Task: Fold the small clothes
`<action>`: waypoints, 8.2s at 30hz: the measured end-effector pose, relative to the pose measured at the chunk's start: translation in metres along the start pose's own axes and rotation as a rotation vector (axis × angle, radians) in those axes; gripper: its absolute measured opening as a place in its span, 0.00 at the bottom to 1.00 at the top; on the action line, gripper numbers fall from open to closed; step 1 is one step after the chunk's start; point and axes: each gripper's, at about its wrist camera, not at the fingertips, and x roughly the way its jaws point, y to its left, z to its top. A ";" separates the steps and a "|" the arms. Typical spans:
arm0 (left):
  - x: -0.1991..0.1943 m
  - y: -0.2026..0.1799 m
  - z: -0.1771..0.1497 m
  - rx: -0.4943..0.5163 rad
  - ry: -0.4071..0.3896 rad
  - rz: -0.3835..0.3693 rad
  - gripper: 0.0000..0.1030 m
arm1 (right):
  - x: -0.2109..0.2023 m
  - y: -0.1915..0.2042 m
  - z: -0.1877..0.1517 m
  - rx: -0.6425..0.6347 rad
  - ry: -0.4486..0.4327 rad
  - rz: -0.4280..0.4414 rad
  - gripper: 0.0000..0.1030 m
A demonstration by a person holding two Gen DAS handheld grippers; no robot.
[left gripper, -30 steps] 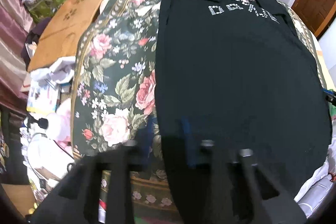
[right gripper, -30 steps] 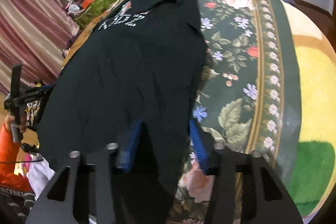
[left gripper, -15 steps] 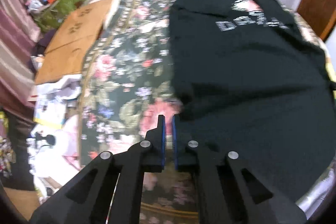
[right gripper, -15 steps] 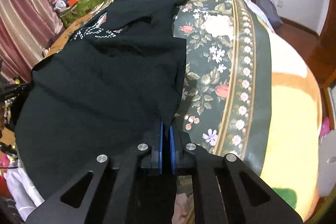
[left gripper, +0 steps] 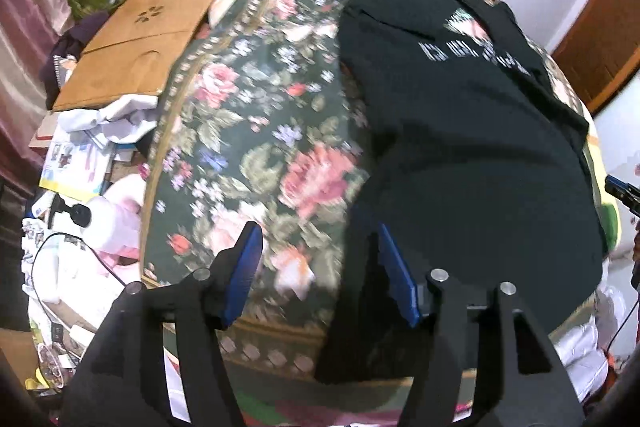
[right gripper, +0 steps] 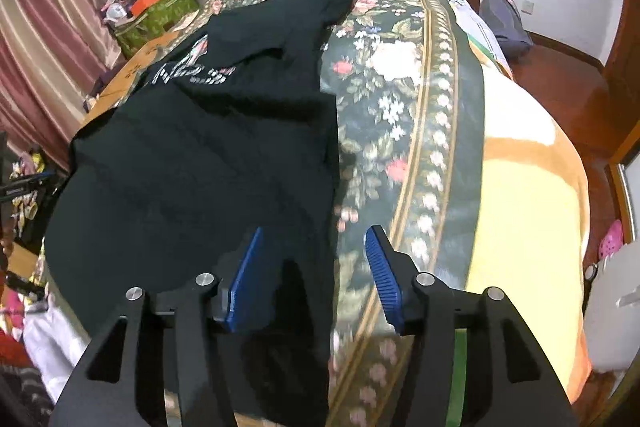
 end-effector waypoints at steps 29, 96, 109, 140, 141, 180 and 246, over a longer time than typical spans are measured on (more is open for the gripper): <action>-0.138 -0.058 0.079 0.051 -0.385 -0.140 0.02 | -0.078 0.023 0.067 -0.039 -0.278 0.176 0.03; 0.172 -0.113 0.339 0.219 -0.110 0.196 0.65 | 0.156 0.035 0.276 -0.241 -0.040 -0.028 0.45; 0.122 -0.046 0.334 0.060 -0.173 0.199 0.66 | 0.078 -0.003 0.265 -0.108 -0.235 -0.051 0.55; 0.154 -0.050 0.226 0.148 -0.078 0.158 0.68 | 0.081 -0.019 0.293 -0.037 -0.193 -0.106 0.68; 0.153 -0.044 0.224 0.110 -0.062 0.124 0.68 | 0.079 -0.017 0.282 -0.054 -0.180 -0.104 0.69; 0.040 -0.170 0.079 0.173 0.026 -0.191 0.16 | 0.042 0.020 0.101 0.050 -0.128 0.064 0.59; 0.112 -0.071 0.271 -0.020 -0.125 -0.145 0.70 | 0.070 0.020 0.099 0.053 -0.107 0.065 0.62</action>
